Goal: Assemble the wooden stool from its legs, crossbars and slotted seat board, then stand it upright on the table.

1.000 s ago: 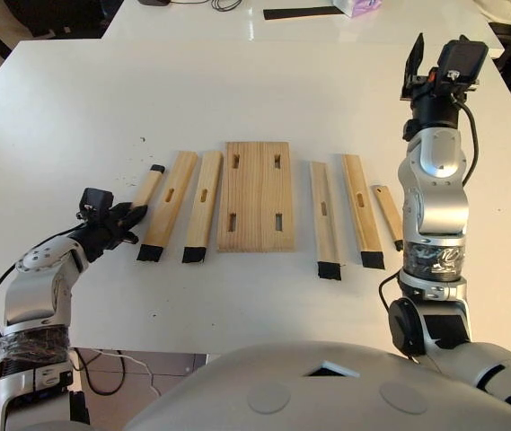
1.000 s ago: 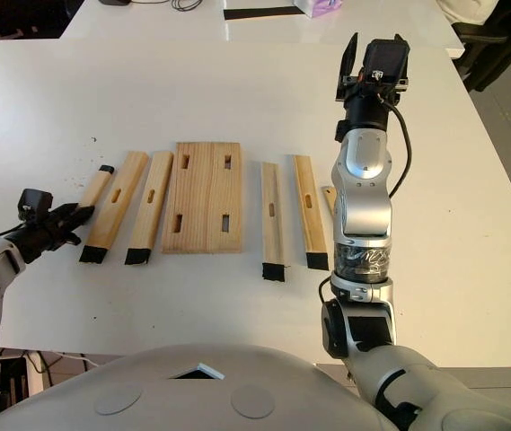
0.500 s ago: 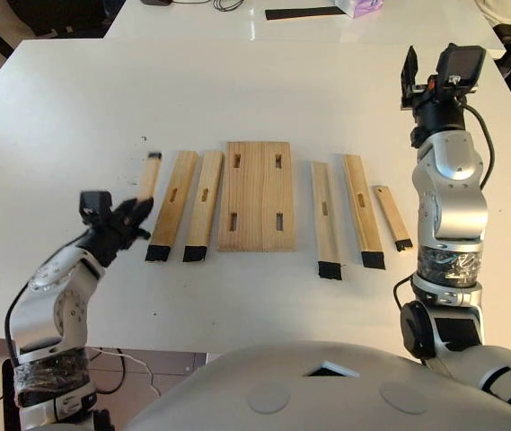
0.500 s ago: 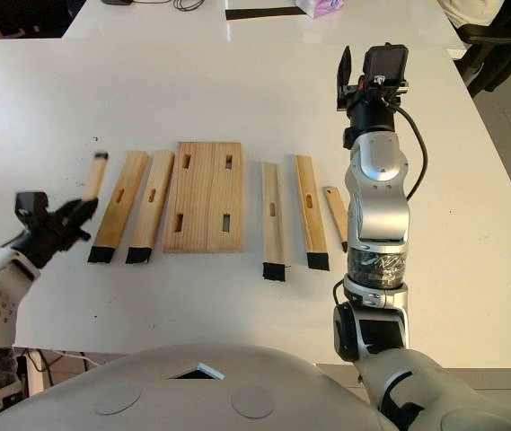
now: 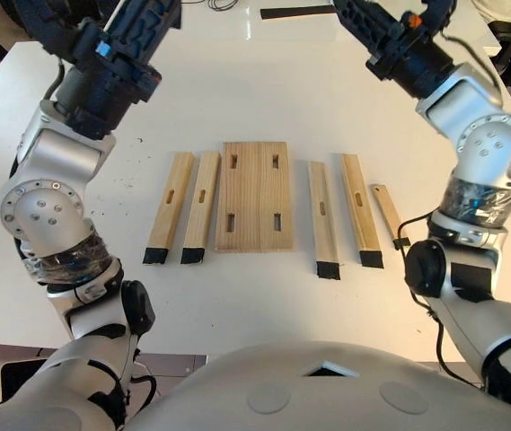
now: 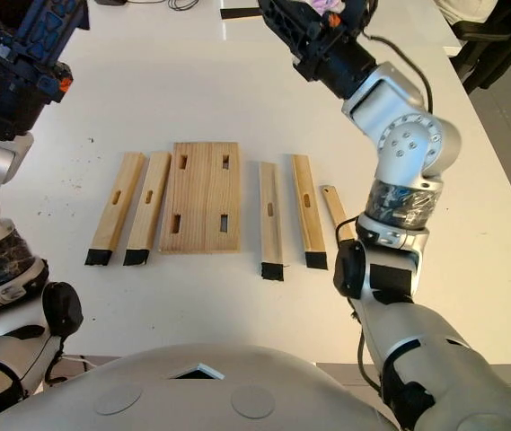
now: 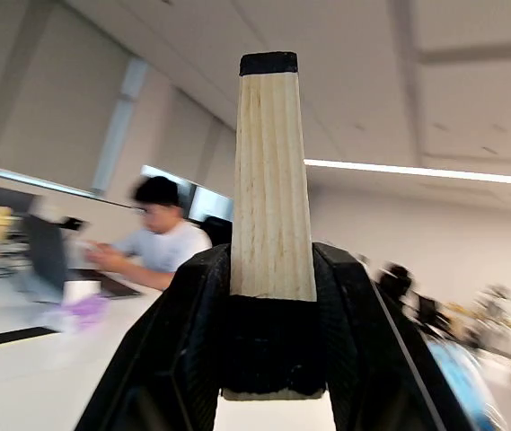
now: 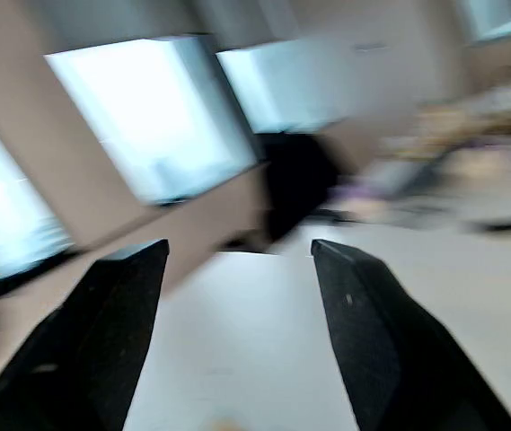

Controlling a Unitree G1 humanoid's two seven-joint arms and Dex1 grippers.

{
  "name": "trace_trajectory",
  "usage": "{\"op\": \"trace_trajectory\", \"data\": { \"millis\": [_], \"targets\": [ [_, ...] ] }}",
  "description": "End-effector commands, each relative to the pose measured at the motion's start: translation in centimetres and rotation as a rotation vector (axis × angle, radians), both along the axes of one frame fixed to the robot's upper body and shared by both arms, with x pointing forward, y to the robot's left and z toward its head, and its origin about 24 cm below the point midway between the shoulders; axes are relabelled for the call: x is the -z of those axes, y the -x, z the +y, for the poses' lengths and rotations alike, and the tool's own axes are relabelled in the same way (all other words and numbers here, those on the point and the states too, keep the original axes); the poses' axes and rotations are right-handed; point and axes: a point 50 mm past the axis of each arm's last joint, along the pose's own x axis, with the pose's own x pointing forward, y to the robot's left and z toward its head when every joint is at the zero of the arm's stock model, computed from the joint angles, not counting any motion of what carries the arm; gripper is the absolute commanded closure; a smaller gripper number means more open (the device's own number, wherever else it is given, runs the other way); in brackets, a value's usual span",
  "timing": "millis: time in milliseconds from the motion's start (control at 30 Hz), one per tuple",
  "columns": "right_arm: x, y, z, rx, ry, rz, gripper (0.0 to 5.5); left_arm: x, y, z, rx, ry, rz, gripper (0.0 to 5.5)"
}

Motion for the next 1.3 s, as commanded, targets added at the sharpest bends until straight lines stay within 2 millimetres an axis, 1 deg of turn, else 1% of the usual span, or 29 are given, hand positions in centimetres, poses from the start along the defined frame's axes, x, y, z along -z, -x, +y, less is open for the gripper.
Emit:
{"op": "trace_trajectory", "data": {
  "millis": [33,133,267,467,700,900,967,1300],
  "targets": [
    [-3.6,2.1,-1.5,-0.237,-0.074,-0.131,2.57,-0.9,1.0,-1.2,0.181,-0.055,-0.06,4.19],
    [-4.0,3.0,-1.6,-0.338,-0.023,-0.138,2.57,-1.0,1.2,-1.4,0.243,-0.082,-0.064,4.19],
    [-4.3,4.0,-0.6,-0.444,0.027,-0.146,2.57,-0.8,1.5,-1.8,0.328,-0.122,-0.053,4.19],
    [-4.3,4.7,0.3,-0.511,0.019,-0.142,2.57,0.0,1.9,-2.8,0.425,-0.172,-0.029,4.19],
    [-4.7,5.1,0.7,-0.568,-0.006,-0.132,2.57,0.8,2.4,-3.3,0.454,-0.182,-0.016,4.19],
    [-4.9,5.4,1.0,-0.598,-0.01,-0.122,2.57,1.9,2.7,-3.6,0.438,-0.213,0.007,4.19],
    [-4.8,5.5,1.1,-0.601,-0.006,-0.117,2.57,2.0,2.7,-3.5,0.429,-0.212,0.01,4.19],
    [-3.4,5.7,1.1,-0.569,0.027,-0.081,4.0,1.9,2.6,-3.3,0.411,-0.231,-0.002,4.19]
  ]
}}
